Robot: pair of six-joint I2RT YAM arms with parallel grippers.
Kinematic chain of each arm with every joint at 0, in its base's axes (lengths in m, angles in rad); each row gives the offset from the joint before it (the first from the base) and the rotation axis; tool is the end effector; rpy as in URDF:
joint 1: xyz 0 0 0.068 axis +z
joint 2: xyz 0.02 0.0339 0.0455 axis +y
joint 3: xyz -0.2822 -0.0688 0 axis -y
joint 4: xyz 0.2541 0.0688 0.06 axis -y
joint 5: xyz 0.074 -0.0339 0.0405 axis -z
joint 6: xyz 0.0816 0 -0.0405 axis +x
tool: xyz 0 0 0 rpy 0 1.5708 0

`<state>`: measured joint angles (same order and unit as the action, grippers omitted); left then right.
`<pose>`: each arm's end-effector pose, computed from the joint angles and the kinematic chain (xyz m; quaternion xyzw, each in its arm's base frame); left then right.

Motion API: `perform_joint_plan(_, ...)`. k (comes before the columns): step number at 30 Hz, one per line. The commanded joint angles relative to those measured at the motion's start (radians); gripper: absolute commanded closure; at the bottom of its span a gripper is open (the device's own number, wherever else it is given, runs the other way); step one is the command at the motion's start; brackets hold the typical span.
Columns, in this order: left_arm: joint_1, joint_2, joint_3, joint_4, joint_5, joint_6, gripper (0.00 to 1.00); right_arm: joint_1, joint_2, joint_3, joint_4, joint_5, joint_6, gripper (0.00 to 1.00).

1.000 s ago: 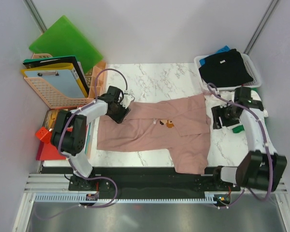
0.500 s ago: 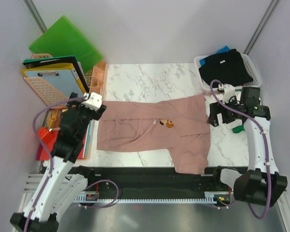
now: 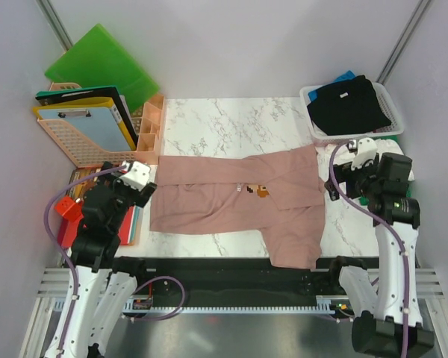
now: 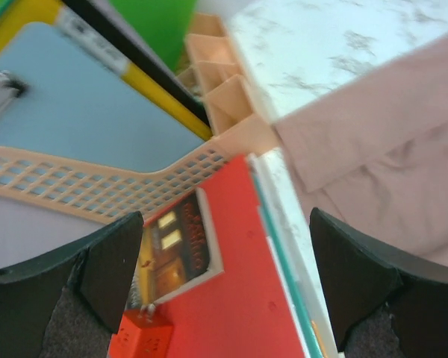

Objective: Fold and stack the t-shirts

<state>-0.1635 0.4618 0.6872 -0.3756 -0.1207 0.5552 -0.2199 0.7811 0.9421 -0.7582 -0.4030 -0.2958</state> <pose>0.1544 -0.0155 0.3313 0.2293 0.7223 0.1715 0.6295 0.1866 -0.0089 0.3283 -0.1264 0.8618 0.0542 0.4883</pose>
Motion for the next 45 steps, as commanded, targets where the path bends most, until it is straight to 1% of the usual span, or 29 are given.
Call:
perform_joint_plan(1,0.002,0.012,0.093,-0.306,0.266,-0.011,0.00,-0.003,0.073,0.078,-0.122,-0.060,-0.105,0.02)
perform_joint_plan(2,0.002,0.009,0.097,-0.328,0.268,0.017,0.00,-0.003,0.104,0.143,-0.175,-0.080,-0.156,0.02)
perform_joint_plan(4,0.002,-0.030,0.094,-0.330,0.234,0.053,0.00,-0.003,0.128,0.204,-0.191,-0.053,-0.239,0.02)
perform_joint_plan(6,0.002,-0.078,0.095,-0.309,0.213,0.055,0.00,-0.003,0.142,0.260,-0.240,-0.066,-0.327,0.02)
perform_joint_plan(8,0.002,-0.121,0.120,-0.286,0.196,0.029,0.00,-0.003,0.132,0.274,-0.275,-0.109,-0.439,0.02)
perform_joint_plan(9,0.007,-0.123,0.130,-0.283,0.179,0.014,0.00,-0.004,0.130,0.279,-0.333,-0.131,-0.478,0.02)
perform_joint_plan(11,0.028,-0.103,0.137,-0.283,0.182,-0.011,0.00,0.001,0.151,0.273,-0.380,-0.175,-0.531,0.02)
perform_joint_plan(12,0.036,-0.066,0.129,-0.286,0.188,-0.015,0.00,0.002,0.167,0.252,-0.420,-0.181,-0.543,0.02)
perform_joint_plan(14,0.036,-0.020,0.101,-0.284,0.199,-0.040,0.00,0.008,0.226,0.210,-0.429,-0.169,-0.555,0.02)
perform_joint_plan(17,0.036,0.130,0.110,-0.286,0.219,-0.080,0.00,0.011,0.285,0.118,-0.342,-0.102,-0.496,0.05)
perform_joint_plan(18,0.036,0.170,0.121,-0.283,0.219,-0.093,0.00,0.013,0.293,0.091,-0.285,-0.088,-0.444,0.05)
perform_joint_plan(20,0.036,0.280,0.161,-0.272,0.231,-0.119,0.00,0.036,0.320,0.090,-0.262,-0.077,-0.416,0.02)
perform_joint_plan(21,0.036,0.316,0.181,-0.275,0.243,-0.132,0.00,0.100,0.334,0.099,-0.263,-0.071,-0.379,0.02)
perform_joint_plan(22,0.035,0.399,0.217,-0.281,0.280,-0.144,0.00,0.146,0.348,0.112,-0.263,-0.054,-0.353,0.02)
perform_joint_plan(23,0.035,0.440,0.242,-0.295,0.308,-0.164,0.00,0.198,0.378,0.124,-0.254,-0.030,-0.314,0.02)
perform_joint_plan(24,0.032,0.483,0.261,-0.296,0.331,-0.176,0.00,0.308,0.391,0.141,-0.203,0.042,-0.274,0.02)
perform_joint_plan(25,0.027,0.544,0.290,-0.295,0.361,-0.198,0.00,0.357,0.408,0.149,-0.170,0.087,-0.199,0.02)
perform_joint_plan(26,0.018,0.575,0.302,-0.287,0.363,-0.204,0.00,0.402,0.455,0.171,-0.120,0.128,-0.175,0.02)
perform_joint_plan(27,-0.007,0.593,0.310,-0.272,0.351,-0.216,0.00,0.465,0.487,0.191,-0.104,0.206,-0.154,0.02)
perform_joint_plan(28,-0.020,0.612,0.320,-0.240,0.292,-0.239,0.00,0.481,0.570,0.216,-0.090,0.236,-0.082,0.02)
perform_joint_plan(29,-0.031,0.653,0.330,-0.233,0.276,-0.242,0.00,0.485,0.616,0.275,-0.081,0.254,-0.053,0.02)
perform_joint_plan(30,-0.048,0.676,0.339,-0.229,0.267,-0.245,0.00,0.485,0.660,0.303,-0.079,0.262,-0.024,0.02)
perform_joint_plan(31,-0.056,0.702,0.357,-0.230,0.253,-0.251,0.00,0.487,0.705,0.329,-0.075,0.304,0.001,0.02)
perform_joint_plan(32,-0.065,0.745,0.365,-0.221,0.250,-0.252,0.00,0.485,0.778,0.366,-0.063,0.317,0.033,0.02)
perform_joint_plan(34,-0.083,0.793,0.374,-0.200,0.202,-0.252,0.00,0.485,0.837,0.389,-0.040,0.375,0.063,0.02)
perform_joint_plan(36,-0.084,0.863,0.374,-0.163,0.188,-0.253,0.00,0.485,0.908,0.423,-0.012,0.389,0.109,0.02)
perform_joint_plan(37,-0.084,0.889,0.382,-0.154,0.178,-0.264,0.00,0.485,0.943,0.435,-0.001,0.427,0.139,0.02)
perform_joint_plan(40,-0.084,1.001,0.408,-0.140,0.171,-0.308,0.00,0.485,0.971,0.449,0.048,0.473,0.225,0.02)
perform_joint_plan(45,-0.084,1.152,0.442,-0.135,0.223,-0.344,0.00,0.487,0.962,0.393,0.105,0.524,0.224,0.02)
